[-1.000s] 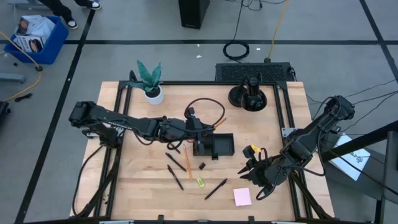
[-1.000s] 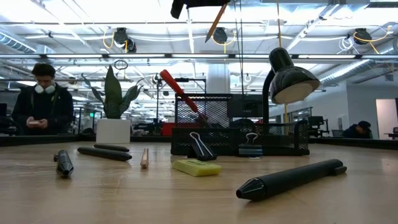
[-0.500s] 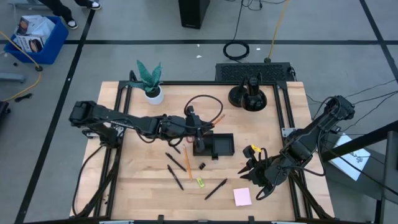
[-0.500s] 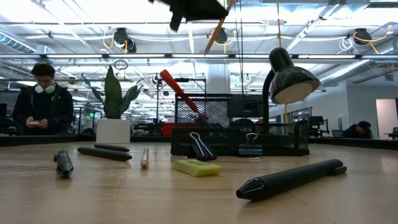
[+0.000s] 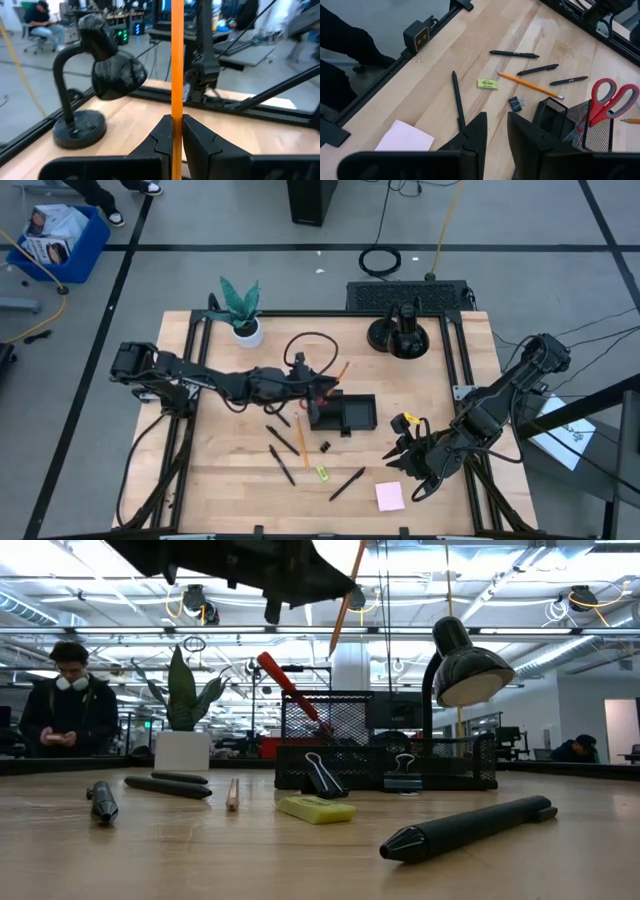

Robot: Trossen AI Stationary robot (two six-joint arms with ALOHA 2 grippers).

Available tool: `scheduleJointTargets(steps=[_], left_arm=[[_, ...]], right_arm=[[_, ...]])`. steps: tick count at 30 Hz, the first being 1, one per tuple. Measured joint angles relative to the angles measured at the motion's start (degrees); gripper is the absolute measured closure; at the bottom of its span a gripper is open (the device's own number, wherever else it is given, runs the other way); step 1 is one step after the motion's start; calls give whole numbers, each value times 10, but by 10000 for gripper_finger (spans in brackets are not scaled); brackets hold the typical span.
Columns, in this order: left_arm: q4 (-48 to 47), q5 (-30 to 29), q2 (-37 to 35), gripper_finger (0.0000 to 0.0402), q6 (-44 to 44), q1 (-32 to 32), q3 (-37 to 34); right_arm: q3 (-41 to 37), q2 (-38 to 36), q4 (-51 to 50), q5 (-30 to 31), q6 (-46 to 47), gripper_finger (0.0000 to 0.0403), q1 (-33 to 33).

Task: Pick and place office supplies into organizer
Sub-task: Put the left yellow pencil into the black desk organizer

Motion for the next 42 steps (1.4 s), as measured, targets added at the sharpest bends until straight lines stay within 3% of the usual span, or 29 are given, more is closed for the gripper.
scheduleJointTargets(steps=[42], left_arm=[[24, 5, 0, 371, 21, -1, -12]], right_arm=[[0, 0, 0, 0, 0, 332, 0]])
